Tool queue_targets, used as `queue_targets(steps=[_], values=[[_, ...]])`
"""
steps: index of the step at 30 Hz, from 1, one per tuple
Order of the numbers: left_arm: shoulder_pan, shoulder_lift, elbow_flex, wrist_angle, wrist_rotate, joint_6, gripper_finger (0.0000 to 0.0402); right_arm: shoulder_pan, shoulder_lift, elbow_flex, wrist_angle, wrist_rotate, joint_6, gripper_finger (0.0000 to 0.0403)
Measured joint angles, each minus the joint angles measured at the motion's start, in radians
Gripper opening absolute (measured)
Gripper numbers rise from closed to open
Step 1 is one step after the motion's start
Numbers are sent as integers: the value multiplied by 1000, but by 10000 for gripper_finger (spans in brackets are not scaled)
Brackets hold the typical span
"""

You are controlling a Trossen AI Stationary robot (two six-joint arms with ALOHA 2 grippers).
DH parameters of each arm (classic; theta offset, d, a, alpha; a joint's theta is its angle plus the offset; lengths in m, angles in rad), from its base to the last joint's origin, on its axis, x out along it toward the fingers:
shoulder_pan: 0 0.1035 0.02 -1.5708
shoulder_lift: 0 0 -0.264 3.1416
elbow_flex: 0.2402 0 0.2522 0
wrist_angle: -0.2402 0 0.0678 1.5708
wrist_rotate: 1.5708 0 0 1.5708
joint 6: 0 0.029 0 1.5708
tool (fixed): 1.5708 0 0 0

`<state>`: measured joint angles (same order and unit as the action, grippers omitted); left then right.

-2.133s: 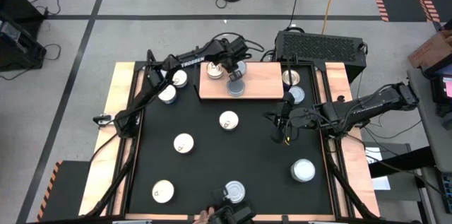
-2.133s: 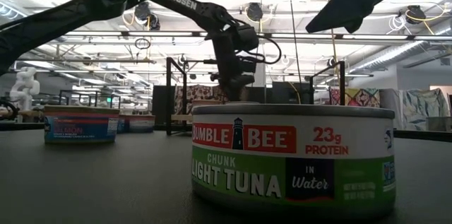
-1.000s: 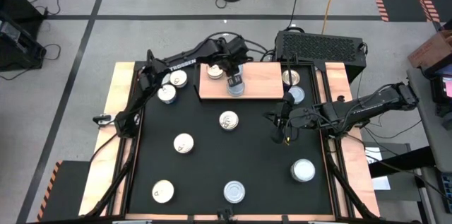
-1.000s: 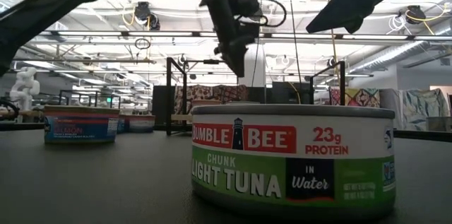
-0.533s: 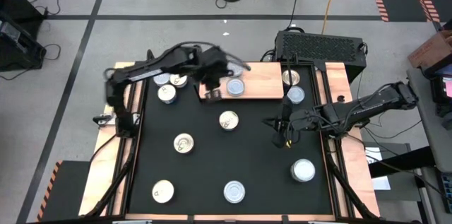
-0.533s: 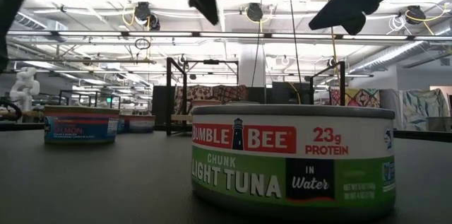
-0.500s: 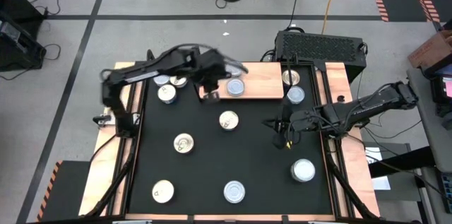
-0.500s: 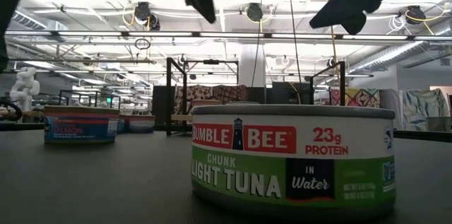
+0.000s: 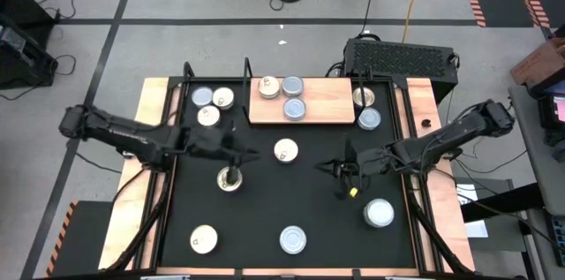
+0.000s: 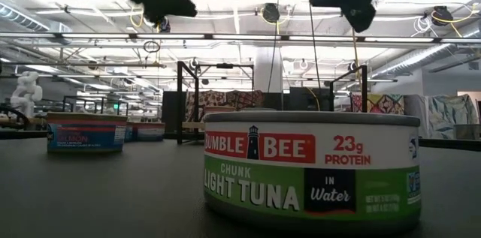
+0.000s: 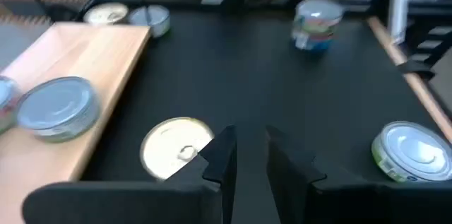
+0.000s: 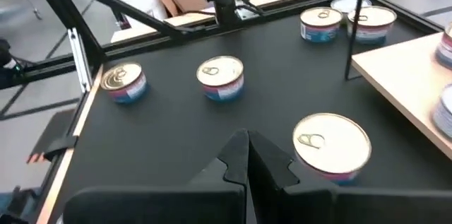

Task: Stack canned seafood by type on shelf
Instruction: Put the center blue tuna can on the shelf

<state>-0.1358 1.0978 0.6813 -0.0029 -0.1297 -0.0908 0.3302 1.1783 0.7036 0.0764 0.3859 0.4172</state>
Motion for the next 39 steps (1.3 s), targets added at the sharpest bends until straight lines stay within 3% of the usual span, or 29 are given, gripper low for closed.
queue_targets(steps=[5,9,18,28,32,39], values=[[-44,-50,-275,475,-1,46,77,-4,85,0,146,0,-39,0],[-42,-51,-355,675,-2,110,77,-21,147,0,319,0,-94,0],[-22,-44,-356,644,-2,132,77,-55,285,102,436,-78,-108,8],[-28,-44,-356,574,1,126,77,-60,496,339,299,-79,-196,61],[-28,-44,-356,567,2,125,77,-61,542,437,148,-78,-202,89],[-30,-29,-355,558,8,122,77,-33,552,605,-267,-106,-95,137]])
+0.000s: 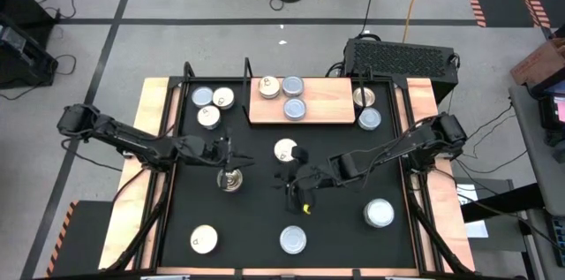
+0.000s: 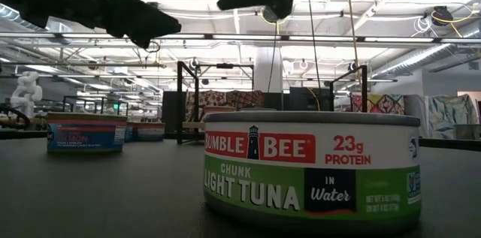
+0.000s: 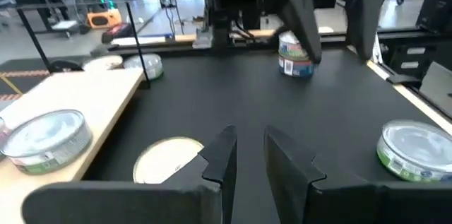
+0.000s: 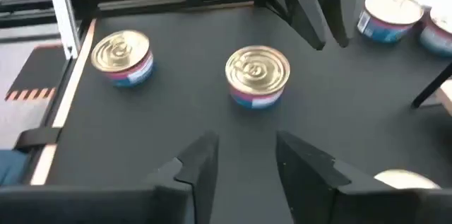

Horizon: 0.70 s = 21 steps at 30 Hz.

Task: Stack canned seafood by type on shelf
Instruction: Put the center blue tuna can on the shelf

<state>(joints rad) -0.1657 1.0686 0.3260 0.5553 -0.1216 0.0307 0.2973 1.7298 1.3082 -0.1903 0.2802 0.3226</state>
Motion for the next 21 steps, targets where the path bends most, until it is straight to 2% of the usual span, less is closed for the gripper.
queue_targets(steps=[6,8,13,17,21], values=[[-17,69,0,3,14,-104,77,29,0,57,-174,-6,32,169],[-31,101,0,4,15,-161,77,36,0,57,-235,-49,80,174],[-102,202,0,28,15,-258,77,49,0,57,-387,-197,317,175],[-153,299,0,188,7,-234,77,73,0,57,-465,-232,452,176],[-182,390,0,364,5,-231,77,108,-1,57,-523,-238,501,176]])
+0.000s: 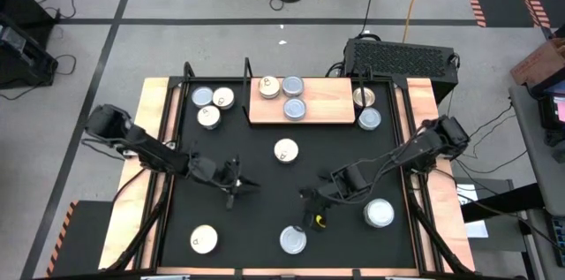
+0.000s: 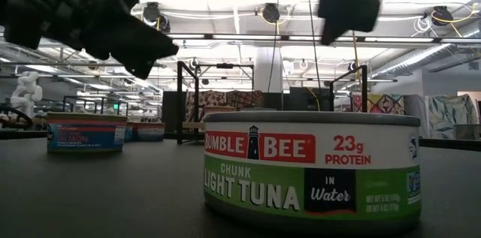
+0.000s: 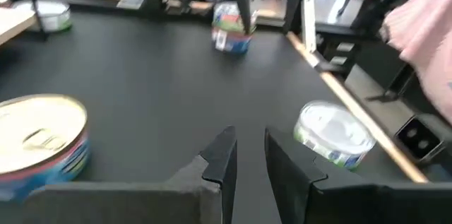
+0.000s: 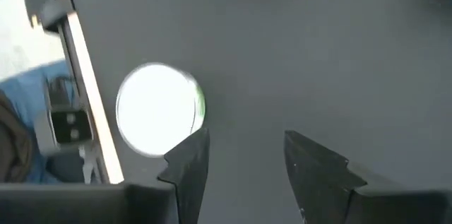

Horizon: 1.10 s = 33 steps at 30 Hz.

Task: Stack canned seafood by type on shelf
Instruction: Put the center blue tuna can on the shelf

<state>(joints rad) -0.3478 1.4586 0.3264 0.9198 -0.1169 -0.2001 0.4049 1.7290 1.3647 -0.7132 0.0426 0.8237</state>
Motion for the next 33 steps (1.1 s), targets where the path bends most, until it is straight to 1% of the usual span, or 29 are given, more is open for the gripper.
queue_targets(steps=[2,5,8,13,17,21,24,26,28,30,31,33], values=[[-7,31,3,60,-1,0,77,12,0,0,-35,-24,27,176],[-8,49,24,72,0,5,77,28,0,0,-96,-53,97,176],[-8,51,40,74,6,27,77,49,0,0,-149,-95,206,176],[-8,46,54,78,34,57,77,88,-1,0,-214,-204,394,176],[-8,46,54,67,62,81,77,101,-1,0,-224,-192,439,176],[-8,46,54,46,64,83,77,98,-1,0,-203,-125,438,176],[-8,46,54,9,63,82,77,82,-1,0,-163,-60,384,176],[-8,46,54,-9,61,82,77,69,-1,0,-133,15,335,176],[-8,46,54,-28,50,76,77,48,-1,0,-107,133,283,176],[-8,46,54,-45,23,75,77,10,-1,0,-94,246,272,176],[-8,46,54,-53,7,69,77,-19,-1,0,-98,275,285,176],[-8,46,54,-76,-30,50,77,-81,-1,0,-101,291,316,176]])
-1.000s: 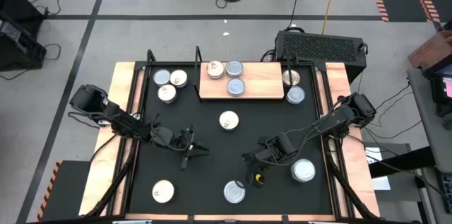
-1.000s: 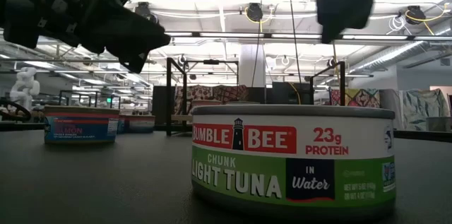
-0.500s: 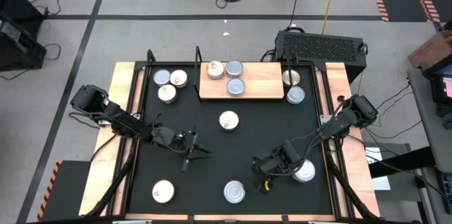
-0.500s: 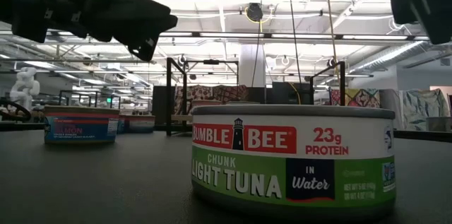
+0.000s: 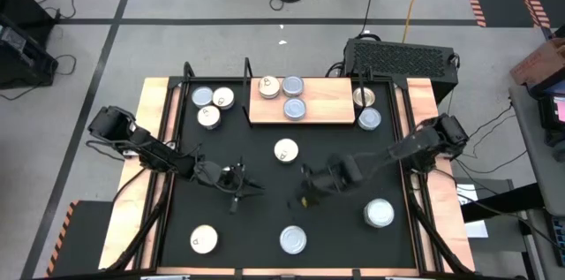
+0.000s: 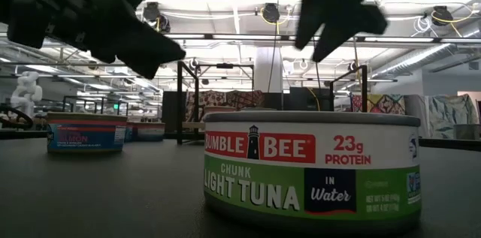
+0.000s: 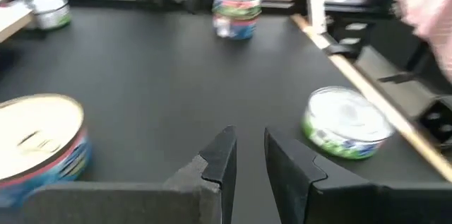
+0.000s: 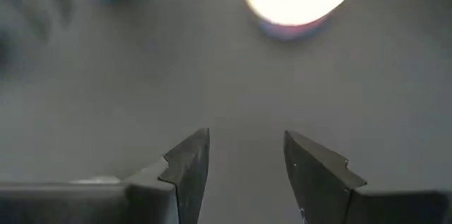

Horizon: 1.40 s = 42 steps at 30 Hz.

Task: Stack canned seafood by type on shelf
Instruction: Put the center blue tuna can on the shelf

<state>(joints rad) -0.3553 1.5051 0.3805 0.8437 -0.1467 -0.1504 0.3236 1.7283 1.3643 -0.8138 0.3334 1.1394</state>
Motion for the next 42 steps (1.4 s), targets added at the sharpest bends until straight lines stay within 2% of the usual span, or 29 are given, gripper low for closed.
queue_targets(steps=[6,12,15,24,33,37,42], values=[[2,0,0,-68,-89,-25,77,-178,4,0,41,26,-8,176],[2,0,-1,-78,-93,-27,77,-288,71,-1,102,31,-70,168],[2,0,-1,-79,-93,-27,77,-318,109,-1,135,-11,-111,161],[2,0,-1,-105,-93,-27,77,-343,175,-5,170,-40,-172,150],[2,0,-1,-106,-93,-28,77,-349,154,-222,519,-97,-123,142],[2,0,-1,-105,-93,-28,77,-338,138,-303,658,-89,-83,117],[2,0,-1,-102,-95,-27,77,-312,134,-339,711,-73,-74,50]])
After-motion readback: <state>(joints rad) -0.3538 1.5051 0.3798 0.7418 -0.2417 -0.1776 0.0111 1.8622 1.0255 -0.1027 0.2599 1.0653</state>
